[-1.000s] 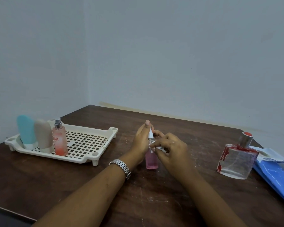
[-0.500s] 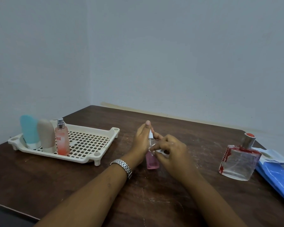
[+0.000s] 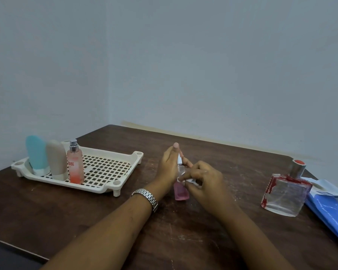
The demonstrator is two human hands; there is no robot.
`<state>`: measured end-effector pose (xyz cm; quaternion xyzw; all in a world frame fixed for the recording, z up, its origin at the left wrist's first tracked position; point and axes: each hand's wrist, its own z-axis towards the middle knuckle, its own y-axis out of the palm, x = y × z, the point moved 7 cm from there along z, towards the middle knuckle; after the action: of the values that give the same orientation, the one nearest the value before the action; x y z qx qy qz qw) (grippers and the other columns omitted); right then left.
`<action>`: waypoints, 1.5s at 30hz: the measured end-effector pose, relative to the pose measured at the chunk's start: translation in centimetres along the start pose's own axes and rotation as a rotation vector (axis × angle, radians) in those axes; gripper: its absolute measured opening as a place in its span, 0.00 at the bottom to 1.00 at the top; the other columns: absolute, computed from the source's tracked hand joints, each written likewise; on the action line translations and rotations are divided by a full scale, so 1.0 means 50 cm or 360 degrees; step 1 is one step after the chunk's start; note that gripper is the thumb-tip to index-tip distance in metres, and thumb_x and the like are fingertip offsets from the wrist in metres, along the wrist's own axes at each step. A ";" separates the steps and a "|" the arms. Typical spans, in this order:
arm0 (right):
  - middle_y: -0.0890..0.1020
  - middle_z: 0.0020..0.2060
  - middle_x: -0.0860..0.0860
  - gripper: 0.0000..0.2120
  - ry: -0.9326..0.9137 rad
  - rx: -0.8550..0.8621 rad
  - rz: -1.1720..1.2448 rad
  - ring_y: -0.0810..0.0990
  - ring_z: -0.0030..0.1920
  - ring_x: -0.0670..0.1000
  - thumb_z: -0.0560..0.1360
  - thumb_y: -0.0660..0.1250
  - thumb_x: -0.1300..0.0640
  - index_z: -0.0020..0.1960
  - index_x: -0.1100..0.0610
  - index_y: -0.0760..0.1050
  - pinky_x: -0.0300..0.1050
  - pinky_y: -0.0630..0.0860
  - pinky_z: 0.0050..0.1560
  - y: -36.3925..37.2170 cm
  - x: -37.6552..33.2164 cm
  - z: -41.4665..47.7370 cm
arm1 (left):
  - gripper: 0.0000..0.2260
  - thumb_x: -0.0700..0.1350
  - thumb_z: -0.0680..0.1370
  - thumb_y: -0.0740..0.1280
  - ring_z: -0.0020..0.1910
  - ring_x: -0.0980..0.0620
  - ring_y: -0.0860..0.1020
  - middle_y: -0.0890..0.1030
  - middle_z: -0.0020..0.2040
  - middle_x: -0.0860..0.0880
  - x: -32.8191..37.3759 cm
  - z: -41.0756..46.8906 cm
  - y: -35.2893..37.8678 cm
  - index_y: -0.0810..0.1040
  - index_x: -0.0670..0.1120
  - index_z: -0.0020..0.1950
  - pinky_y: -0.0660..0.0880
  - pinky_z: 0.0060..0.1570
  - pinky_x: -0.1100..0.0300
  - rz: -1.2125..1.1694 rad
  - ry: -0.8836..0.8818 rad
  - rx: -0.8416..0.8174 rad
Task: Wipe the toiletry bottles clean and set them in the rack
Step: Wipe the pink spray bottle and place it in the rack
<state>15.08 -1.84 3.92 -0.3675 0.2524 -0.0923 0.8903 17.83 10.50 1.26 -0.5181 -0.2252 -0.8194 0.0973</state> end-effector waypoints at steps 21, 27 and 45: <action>0.83 0.44 0.43 0.04 0.0460 -0.0010 0.0718 0.79 0.43 0.35 0.70 0.71 0.64 0.40 0.57 0.80 0.28 0.73 0.38 0.003 0.061 -0.004 | 0.12 0.50 0.81 0.59 0.34 0.51 0.80 0.82 0.31 0.49 0.014 0.004 0.011 0.70 0.45 0.42 0.75 0.37 0.62 0.0298 0.0187 -0.0180; 0.83 0.38 0.46 0.04 0.0557 -0.0332 0.0539 0.80 0.39 0.40 0.69 0.73 0.62 0.38 0.54 0.81 0.31 0.74 0.36 0.019 0.070 -0.019 | 0.17 0.54 0.80 0.60 0.31 0.48 0.79 0.82 0.32 0.47 0.016 0.002 -0.024 0.73 0.42 0.41 0.73 0.34 0.56 0.0691 0.0267 0.0051; 0.79 0.39 0.45 0.10 0.0197 0.0448 0.0423 0.78 0.42 0.43 0.68 0.73 0.65 0.39 0.50 0.81 0.30 0.73 0.39 -0.032 0.053 0.002 | 0.12 0.46 0.81 0.61 0.25 0.63 0.69 0.71 0.27 0.56 0.044 -0.012 0.011 0.76 0.40 0.41 0.62 0.28 0.71 0.0820 0.0528 -0.0196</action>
<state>17.44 -3.86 4.10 -0.1964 0.3377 -0.0308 0.9200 16.60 9.91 3.14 -0.4222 -0.0173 -0.8533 0.3056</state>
